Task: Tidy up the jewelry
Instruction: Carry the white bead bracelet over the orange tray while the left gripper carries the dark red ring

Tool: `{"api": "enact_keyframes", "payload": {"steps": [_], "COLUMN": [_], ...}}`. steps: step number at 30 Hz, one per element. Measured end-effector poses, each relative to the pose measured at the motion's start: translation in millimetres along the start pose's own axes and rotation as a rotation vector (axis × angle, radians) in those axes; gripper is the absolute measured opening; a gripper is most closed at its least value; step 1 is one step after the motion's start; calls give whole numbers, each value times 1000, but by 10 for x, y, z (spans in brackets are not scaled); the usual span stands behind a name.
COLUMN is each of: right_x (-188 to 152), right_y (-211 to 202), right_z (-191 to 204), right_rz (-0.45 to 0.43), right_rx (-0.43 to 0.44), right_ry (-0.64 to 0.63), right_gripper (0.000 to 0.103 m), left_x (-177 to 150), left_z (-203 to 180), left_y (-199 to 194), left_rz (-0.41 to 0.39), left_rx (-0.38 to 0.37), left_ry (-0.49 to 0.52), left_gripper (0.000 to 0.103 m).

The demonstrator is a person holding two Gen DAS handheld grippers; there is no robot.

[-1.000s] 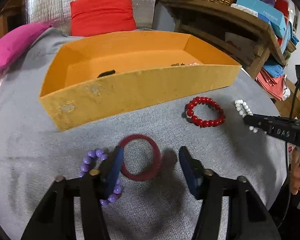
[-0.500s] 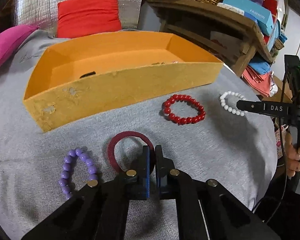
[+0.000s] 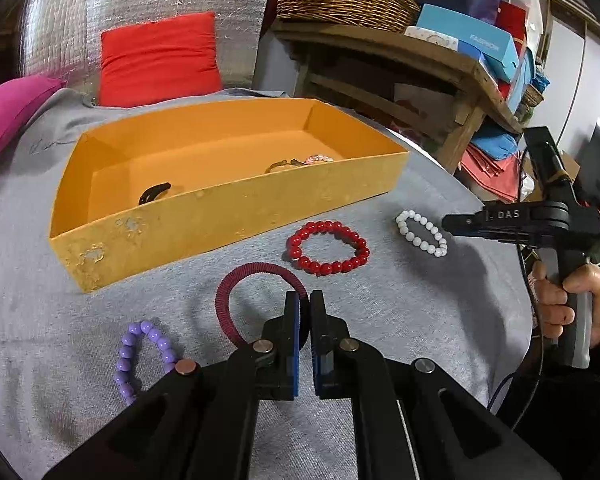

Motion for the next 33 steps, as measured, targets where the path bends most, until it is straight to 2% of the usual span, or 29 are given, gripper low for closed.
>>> {"api": "enact_keyframes", "payload": {"steps": [2, 5, 6, 8, 10, 14, 23, 28, 33], "right_x": [11, 18, 8, -19, -31, -55, 50, 72, 248], "right_y": [42, 143, 179, 216, 198, 69, -470, -659, -787], "right_z": [44, 114, 127, 170, 218, 260, 549, 741, 949], "right_rz": [4, 13, 23, 28, 15, -41, -272, -344, -391], "right_rx": [-16, -40, -63, -129, -167, -188, -85, -9, 77], "right_ry": [-19, -66, -83, -131, -176, -187, -192, -185, -191], "right_gripper": [33, 33, 31, 12, 11, 10, 11, 11, 11], "left_x": [-5, -16, -11, -7, -1, 8, 33, 98, 242], "left_z": [-4, 24, 24, 37, 50, 71, 29, 3, 20], "left_y": [-19, -45, -38, -47, -53, -95, -273, -359, -429], "left_rz": [0, 0, 0, -4, -3, -15, -67, -105, -145], "left_rx": [1, 5, 7, 12, 16, 24, 35, 38, 50], "left_ry": [4, 0, -3, -8, -15, -19, -31, -43, -39], "left_gripper": [5, 5, 5, 5, 5, 5, 5, 5, 5]}}
Point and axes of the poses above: each gripper's, at about its wrist camera, not at the fingertips, and y roughly the way its jaws point, z to its left, x to its top, the point moved 4 cm from there along y, roughly the way its jaws point, and after that the axes turned 9 degrees about -y, right-handed, at the moved point
